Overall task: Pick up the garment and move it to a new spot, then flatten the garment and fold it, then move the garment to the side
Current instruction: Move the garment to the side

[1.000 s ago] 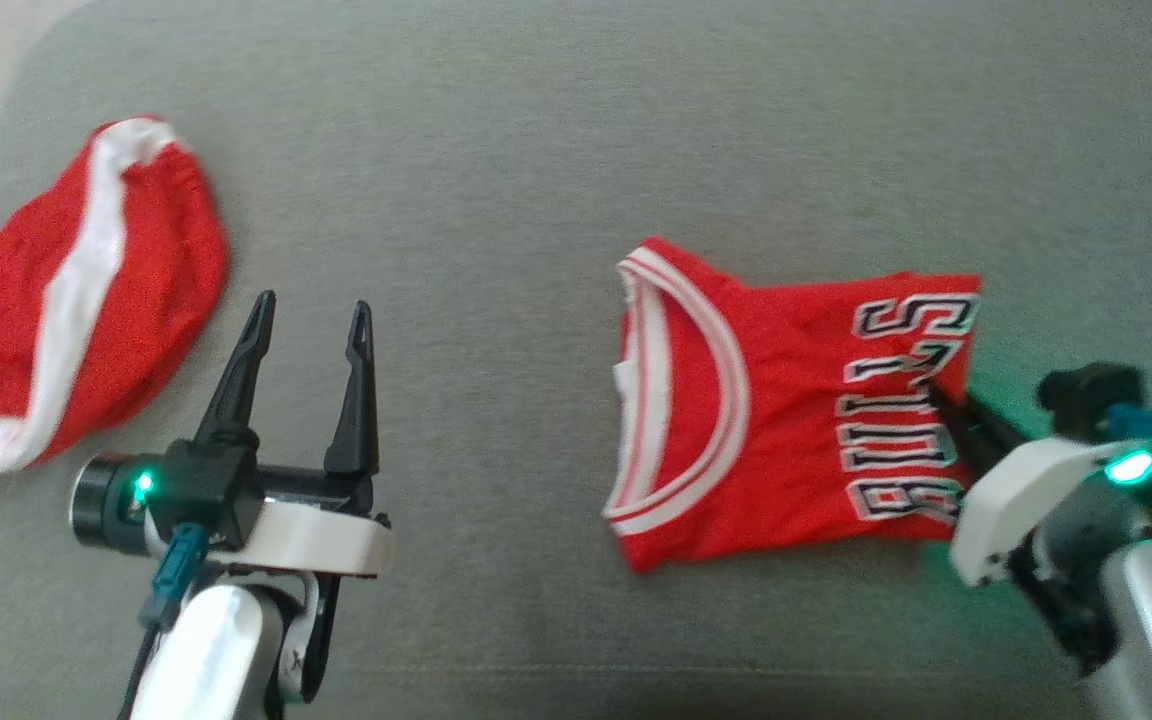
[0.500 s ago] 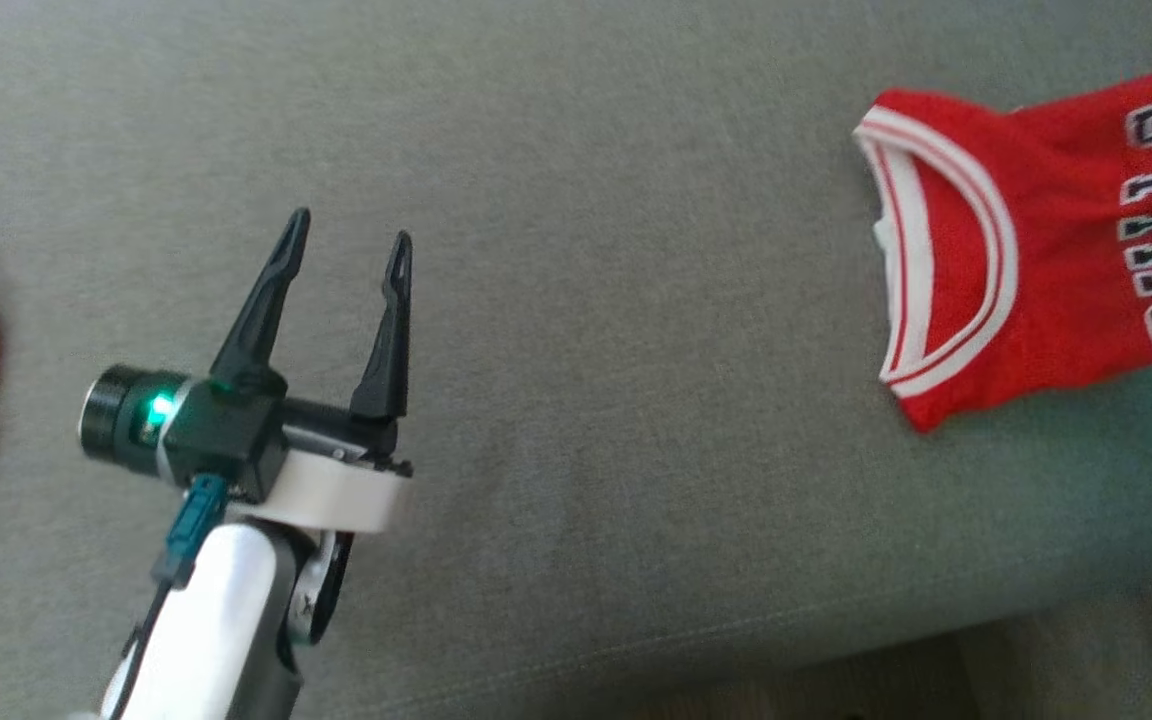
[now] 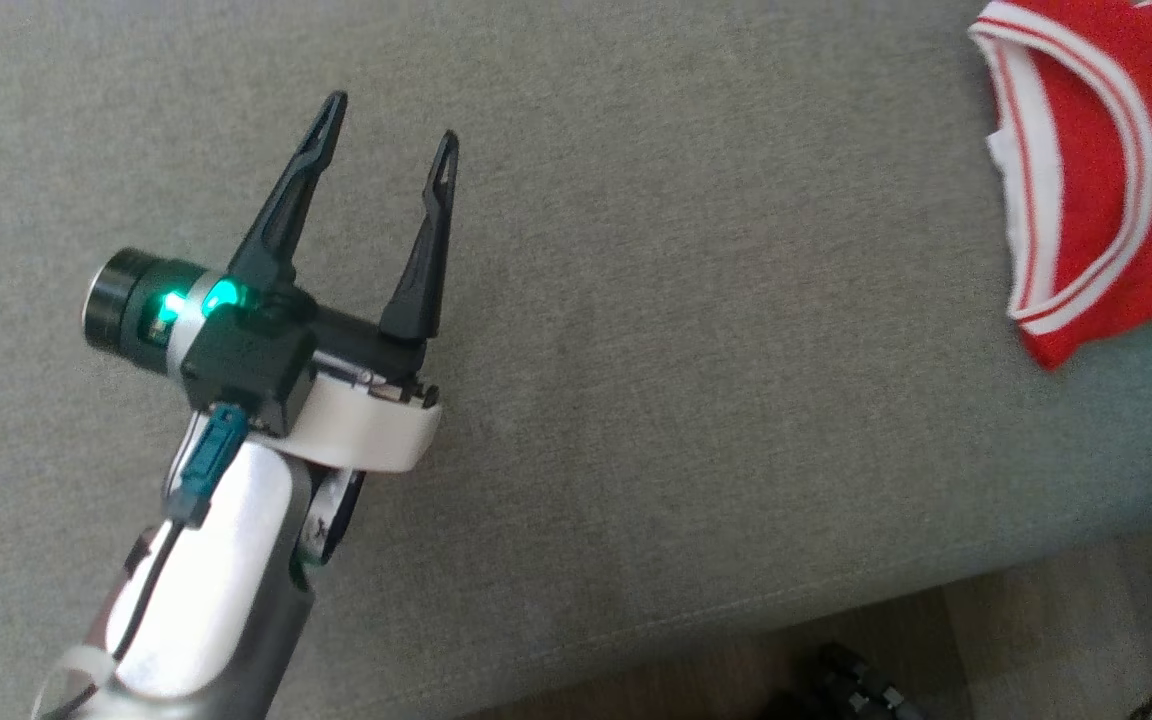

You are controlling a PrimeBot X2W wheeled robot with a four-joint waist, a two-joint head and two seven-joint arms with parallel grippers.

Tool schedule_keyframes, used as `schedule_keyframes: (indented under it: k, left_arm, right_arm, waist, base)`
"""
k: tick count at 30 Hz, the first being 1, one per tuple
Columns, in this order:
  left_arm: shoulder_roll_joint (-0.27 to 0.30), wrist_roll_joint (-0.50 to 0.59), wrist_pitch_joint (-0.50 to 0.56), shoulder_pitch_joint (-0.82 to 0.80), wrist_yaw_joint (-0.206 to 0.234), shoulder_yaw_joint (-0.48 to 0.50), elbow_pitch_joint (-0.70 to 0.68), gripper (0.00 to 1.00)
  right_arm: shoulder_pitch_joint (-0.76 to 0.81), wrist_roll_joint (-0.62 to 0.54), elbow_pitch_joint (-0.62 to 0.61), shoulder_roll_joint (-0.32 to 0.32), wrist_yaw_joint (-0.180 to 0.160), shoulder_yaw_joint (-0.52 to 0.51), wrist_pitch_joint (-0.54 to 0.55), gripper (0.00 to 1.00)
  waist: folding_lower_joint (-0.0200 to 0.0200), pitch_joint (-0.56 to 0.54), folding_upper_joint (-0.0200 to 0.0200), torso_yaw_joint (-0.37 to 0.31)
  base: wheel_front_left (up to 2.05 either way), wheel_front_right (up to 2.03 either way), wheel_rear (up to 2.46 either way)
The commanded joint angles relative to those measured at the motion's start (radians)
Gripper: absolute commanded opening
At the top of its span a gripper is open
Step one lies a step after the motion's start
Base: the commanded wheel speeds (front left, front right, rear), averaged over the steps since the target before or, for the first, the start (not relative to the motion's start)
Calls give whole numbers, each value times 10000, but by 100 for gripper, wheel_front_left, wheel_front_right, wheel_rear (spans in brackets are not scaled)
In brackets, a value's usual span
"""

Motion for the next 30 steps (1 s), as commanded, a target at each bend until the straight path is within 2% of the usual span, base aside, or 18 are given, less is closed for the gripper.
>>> schedule_keyframes:
  k: [1,2,3,4,5,6,7,8,9,15,19,23,24,30]
  left_arm:
    - [74,118,-51,-351,-66,264,-368,100]
    - [62,125,-51,-422,-94,248,-364,100]
    - [36,121,-51,-482,-112,238,-345,100]
    - [6,114,-51,-532,-129,229,-326,100]
    - [-24,110,-51,-565,-131,228,-303,100]
    - [-56,101,-51,-587,-132,229,-285,100]
    - [-82,98,-51,-588,-124,236,-264,100]
    - [-108,89,-51,-573,-113,247,-247,100]
    - [-128,77,-51,-552,-107,260,-233,100]
    - [-173,-2,-51,-258,-81,390,-132,100]
    - [-167,-35,-51,68,-21,500,-70,100]
    - [-158,-110,-51,561,120,672,5,100]
    - [-158,-110,-51,561,120,672,5,100]
    - [-180,-320,-51,1403,326,950,142,100]
  right_arm:
    - [-197,-150,-155,-355,-7,-153,-223,0]
    - [-263,-232,24,-338,-7,-312,-330,4]
    - [-316,-335,182,-304,-7,-518,-433,28]
    - [-346,-391,291,-249,-7,-684,-566,18]
    - [-362,-430,384,-186,-7,-821,-693,15]
    - [-365,-538,428,-148,-7,-971,-852,24]
    - [-358,-625,459,-53,-7,-1105,-983,39]
    - [-345,-658,460,78,-7,-1203,-1121,73]
    - [-295,-765,439,173,-7,-1284,-1251,100]
    - [266,-1054,208,870,-7,-1735,-1947,100]
    - [910,-895,-450,1333,-7,-1633,-2751,100]
    - [1759,-611,-1479,1881,-7,-983,-3539,100]
    - [1759,-611,-1479,1881,-7,-983,-3539,100]
    - [2989,-304,-2863,2826,-7,288,-3964,100]
  waist:
    - [-2,274,0,148]
    - [-2,359,0,200]
    - [-2,415,0,264]
    - [-2,453,0,328]
    - [-2,479,0,382]
    - [-2,501,0,432]
    - [-2,500,0,468]
    - [-2,482,0,494]
    - [-2,454,0,517]
    - [-2,19,0,574]
    - [-2,-463,0,612]
    - [-2,-1106,0,666]
    - [-2,-1106,0,666]
    - [-2,-2108,0,1028]
  base:
    - [0,0,0]
    - [0,0,0]
    - [0,0,0]
    - [0,0,0]
    - [0,0,0]
    - [0,0,0]
    - [0,0,0]
    - [0,0,0]
    - [0,0,0]
    - [0,0,0]
    - [0,0,0]
    - [0,0,0]
    - [0,0,0]
    - [0,0,0]
